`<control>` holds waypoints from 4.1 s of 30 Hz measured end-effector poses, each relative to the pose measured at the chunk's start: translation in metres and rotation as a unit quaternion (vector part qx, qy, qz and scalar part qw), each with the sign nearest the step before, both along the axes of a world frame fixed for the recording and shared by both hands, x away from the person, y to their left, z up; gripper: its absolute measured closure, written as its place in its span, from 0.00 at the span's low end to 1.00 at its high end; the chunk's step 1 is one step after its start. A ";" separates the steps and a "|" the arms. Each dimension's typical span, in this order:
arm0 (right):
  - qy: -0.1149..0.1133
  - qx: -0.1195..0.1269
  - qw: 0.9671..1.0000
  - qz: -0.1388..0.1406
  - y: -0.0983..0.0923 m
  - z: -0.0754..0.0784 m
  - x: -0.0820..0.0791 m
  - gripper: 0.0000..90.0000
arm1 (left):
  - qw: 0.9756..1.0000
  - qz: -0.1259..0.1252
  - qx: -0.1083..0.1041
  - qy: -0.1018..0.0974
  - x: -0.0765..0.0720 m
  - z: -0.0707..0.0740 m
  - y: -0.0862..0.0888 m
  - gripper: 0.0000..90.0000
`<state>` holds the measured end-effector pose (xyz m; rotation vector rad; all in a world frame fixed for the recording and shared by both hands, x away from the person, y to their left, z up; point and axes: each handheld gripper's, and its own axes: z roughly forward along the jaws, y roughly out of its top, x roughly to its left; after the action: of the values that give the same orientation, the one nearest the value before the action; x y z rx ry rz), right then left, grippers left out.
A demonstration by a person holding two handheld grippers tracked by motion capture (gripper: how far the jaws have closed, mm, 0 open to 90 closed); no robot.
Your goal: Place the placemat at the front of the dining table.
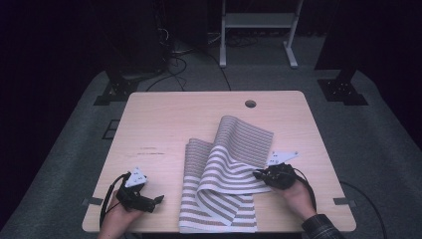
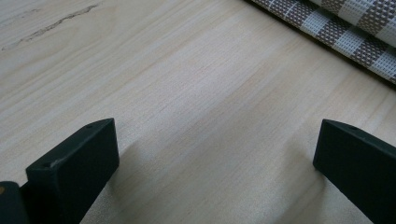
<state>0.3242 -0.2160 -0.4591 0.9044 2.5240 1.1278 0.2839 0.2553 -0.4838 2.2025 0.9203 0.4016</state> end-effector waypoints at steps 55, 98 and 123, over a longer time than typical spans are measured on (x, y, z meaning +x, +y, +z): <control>-0.030 0.000 0.997 -0.076 -0.025 0.017 0.096 0.93 | 1.000 0.005 -0.001 -0.001 0.000 0.000 0.000 0.00; 0.002 0.020 1.000 0.023 0.057 0.006 0.026 0.55 | 1.000 0.006 0.000 -0.001 0.001 0.000 0.000 0.00; -0.021 -0.002 0.998 0.057 0.110 -0.019 0.015 0.72 | 1.000 0.005 0.000 -0.001 0.000 0.000 0.000 0.00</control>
<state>0.3392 -0.1057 -0.4780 0.7359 2.5699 1.1615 0.2836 0.2554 -0.4840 2.1976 0.9310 0.4077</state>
